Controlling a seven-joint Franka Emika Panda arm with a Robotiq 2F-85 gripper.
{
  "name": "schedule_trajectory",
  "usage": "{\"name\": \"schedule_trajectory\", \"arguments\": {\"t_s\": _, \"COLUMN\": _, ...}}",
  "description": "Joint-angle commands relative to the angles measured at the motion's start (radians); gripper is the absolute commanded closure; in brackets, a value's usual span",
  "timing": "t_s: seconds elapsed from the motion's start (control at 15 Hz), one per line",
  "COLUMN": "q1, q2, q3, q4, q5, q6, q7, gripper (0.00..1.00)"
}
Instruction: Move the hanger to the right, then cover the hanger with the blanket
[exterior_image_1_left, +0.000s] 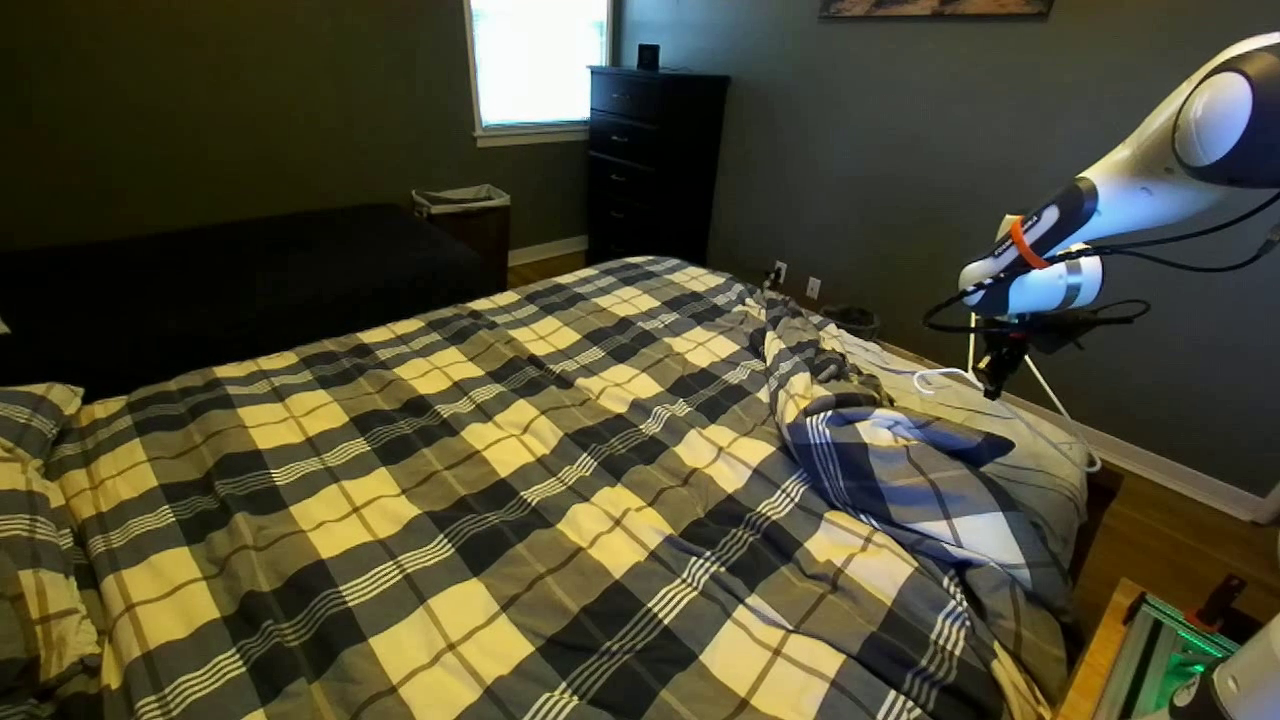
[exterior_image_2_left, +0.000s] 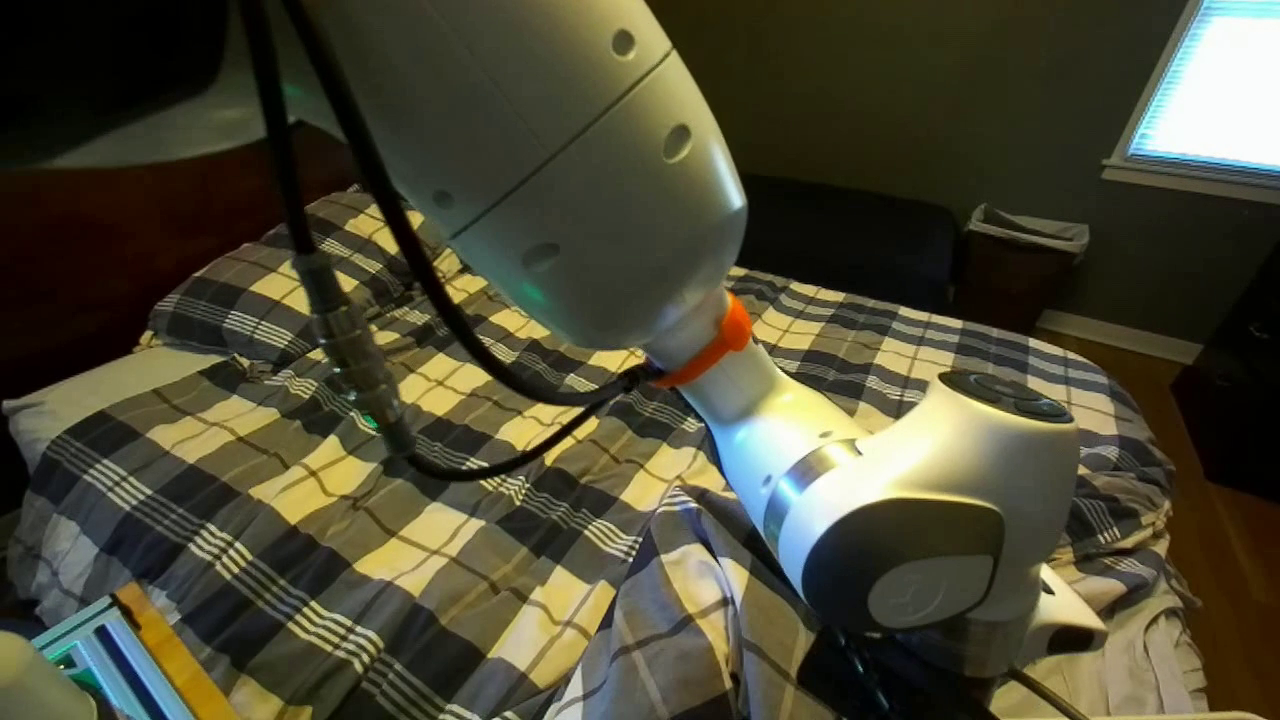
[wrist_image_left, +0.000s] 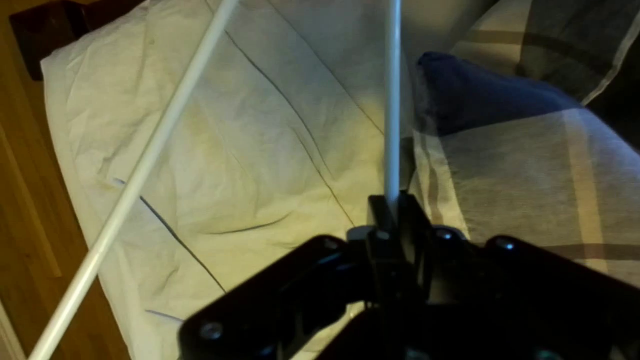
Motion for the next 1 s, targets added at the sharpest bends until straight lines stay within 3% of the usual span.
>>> {"name": "schedule_trajectory", "arguments": {"t_s": 0.0, "q1": -0.062, "q2": 0.089, "q3": 0.037, "q4": 0.121, "q5": 0.025, "q6": -0.046, "q7": -0.062, "gripper": 0.98}}
{"name": "schedule_trajectory", "arguments": {"t_s": 0.93, "q1": -0.161, "q2": 0.361, "q3": 0.104, "q4": 0.48, "q5": 0.023, "q6": -0.217, "q7": -0.118, "gripper": 0.98}}
